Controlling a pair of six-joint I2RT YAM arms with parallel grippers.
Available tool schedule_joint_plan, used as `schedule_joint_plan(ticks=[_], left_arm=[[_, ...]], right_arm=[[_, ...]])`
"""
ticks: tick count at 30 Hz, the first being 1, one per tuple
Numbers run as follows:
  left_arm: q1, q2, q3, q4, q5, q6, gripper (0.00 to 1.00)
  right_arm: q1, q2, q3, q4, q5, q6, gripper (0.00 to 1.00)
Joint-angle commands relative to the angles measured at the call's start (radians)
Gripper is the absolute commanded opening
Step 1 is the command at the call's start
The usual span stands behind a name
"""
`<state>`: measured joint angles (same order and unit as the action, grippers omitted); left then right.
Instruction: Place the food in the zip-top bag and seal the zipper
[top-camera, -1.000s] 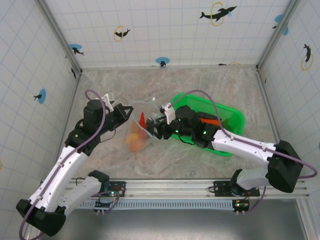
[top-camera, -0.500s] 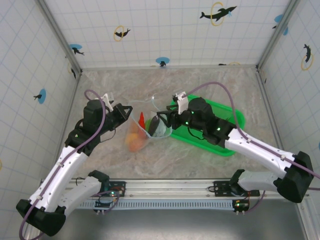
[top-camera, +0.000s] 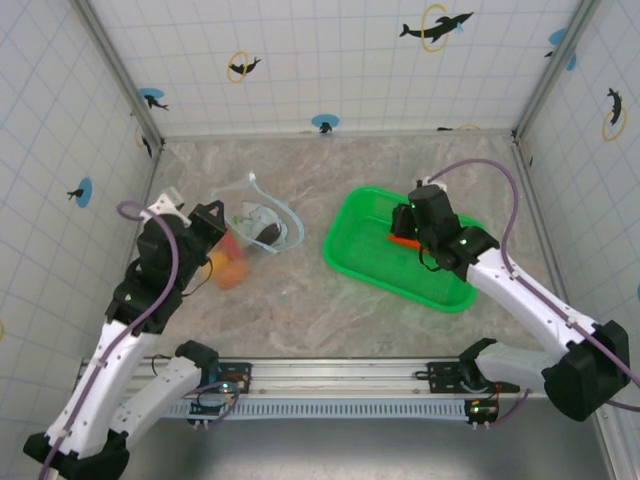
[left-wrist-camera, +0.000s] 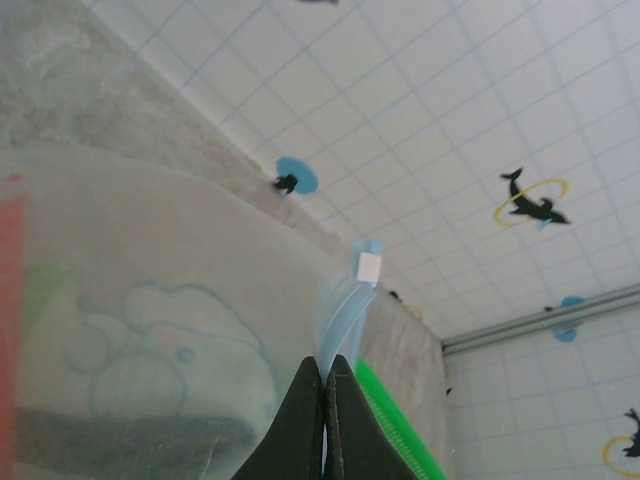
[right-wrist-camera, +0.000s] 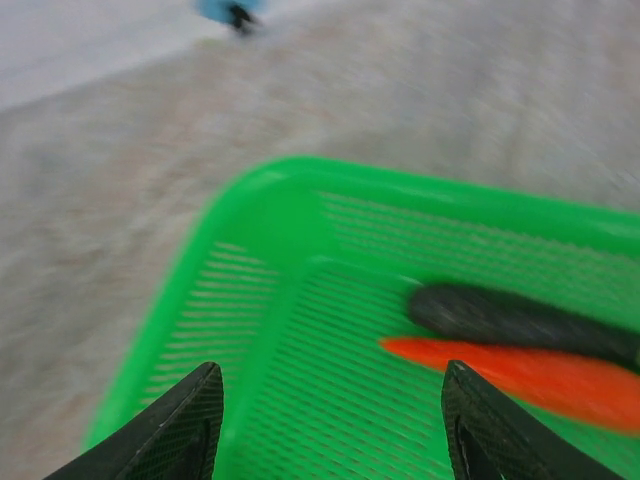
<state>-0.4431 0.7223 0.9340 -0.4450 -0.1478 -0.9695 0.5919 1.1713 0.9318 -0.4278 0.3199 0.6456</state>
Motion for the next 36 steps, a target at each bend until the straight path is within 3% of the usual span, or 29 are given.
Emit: schedule_joint_plan(ticks=[1, 8, 13, 18, 19, 22, 29, 36], left_arm=[[0.004, 0.045, -0.019, -0.006, 0.09, -0.01, 0.0], [0.004, 0.031, -0.032, 0.022, 0.085, 0.001, 0.0], [0.004, 0.019, -0.032, 0.021, 0.084, 0.015, 0.0], [0.004, 0.012, -0.034, 0.021, 0.09, 0.028, 0.0], [0.004, 0.012, -0.034, 0.022, 0.091, 0.029, 0.0], [0.004, 0.013, -0.032, 0.02, 0.093, 0.037, 0.0], [0.004, 0.009, -0.01, 0.007, 0.057, 0.058, 0.0], [0.004, 0.017, 0.001, 0.009, 0.06, 0.064, 0.0]], right_arm=[[-0.028, 0.041, -0.025, -0.155, 0.125, 0.232, 0.59], [-0.11, 0.081, -0.084, -0.129, 0.05, 0.476, 0.55], [-0.17, 0.092, -0.156, -0.032, -0.03, 0.618, 0.61], [-0.206, 0.131, -0.184, 0.025, -0.028, 0.694, 0.66], [-0.216, 0.14, -0.192, 0.041, -0.039, 0.704, 0.71], [-0.24, 0.185, -0.199, 0.077, -0.069, 0.712, 0.78], [-0.252, 0.274, -0.195, 0.11, -0.076, 0.717, 0.69], [-0.307, 0.442, -0.099, 0.196, -0.081, 0.479, 0.63]])
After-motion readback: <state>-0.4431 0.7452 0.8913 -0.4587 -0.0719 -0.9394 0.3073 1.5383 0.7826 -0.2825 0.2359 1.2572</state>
